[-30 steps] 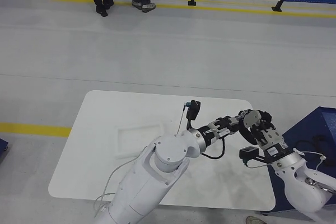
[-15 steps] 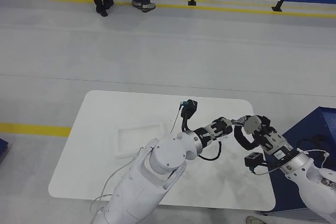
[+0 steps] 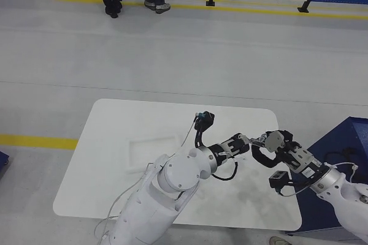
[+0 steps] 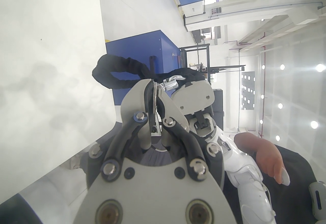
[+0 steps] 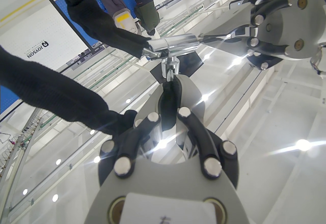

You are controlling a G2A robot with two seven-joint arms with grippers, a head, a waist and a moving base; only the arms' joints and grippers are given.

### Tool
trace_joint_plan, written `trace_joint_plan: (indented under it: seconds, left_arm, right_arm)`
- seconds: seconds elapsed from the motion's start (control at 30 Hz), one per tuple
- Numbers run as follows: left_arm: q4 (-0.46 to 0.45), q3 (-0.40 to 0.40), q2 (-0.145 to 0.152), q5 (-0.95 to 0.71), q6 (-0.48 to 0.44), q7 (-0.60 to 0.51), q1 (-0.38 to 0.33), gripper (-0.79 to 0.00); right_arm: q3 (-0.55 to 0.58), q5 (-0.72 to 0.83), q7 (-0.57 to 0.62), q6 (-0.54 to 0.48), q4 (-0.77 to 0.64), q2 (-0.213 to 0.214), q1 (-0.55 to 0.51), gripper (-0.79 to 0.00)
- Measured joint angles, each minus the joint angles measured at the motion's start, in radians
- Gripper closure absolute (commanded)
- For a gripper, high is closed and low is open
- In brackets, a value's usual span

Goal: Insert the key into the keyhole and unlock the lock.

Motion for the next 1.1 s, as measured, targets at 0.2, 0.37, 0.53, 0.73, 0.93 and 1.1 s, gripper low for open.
trace_joint_plan:
  seconds: [0.2, 0.37, 0.53, 0.73, 0.93, 1.1]
  left_arm:
    - [-0.008, -0.002, 0.010, 0.035, -0.055, -0.057, -0.007, 0.000]
    - [-0.010, -0.006, 0.019, 0.072, -0.081, -0.108, -0.012, 0.000]
    - [-0.007, -0.008, 0.029, 0.109, -0.119, -0.169, -0.019, 0.000]
    - [-0.012, -0.009, 0.036, 0.128, -0.144, -0.185, -0.014, 0.000]
    - [-0.025, -0.008, 0.040, 0.127, -0.168, -0.183, 0.000, 0.000]
    - [-0.028, -0.007, 0.042, 0.130, -0.177, -0.184, 0.002, 0.000]
  right_arm:
    - [0.013, 0.000, -0.022, 0.039, 0.008, 0.008, -0.010, 0.000]
    - [0.022, 0.000, -0.041, 0.081, 0.016, 0.014, -0.019, 0.000]
    - [0.027, 0.013, -0.075, 0.147, 0.034, 0.019, -0.031, 0.000]
    - [0.052, 0.121, -0.180, 0.191, 0.070, 0.020, -0.026, 0.000]
    - [0.077, 0.209, -0.289, 0.211, 0.094, 0.013, -0.021, 0.000]
    - [0.092, 0.239, -0.346, 0.220, 0.105, 0.005, -0.024, 0.000]
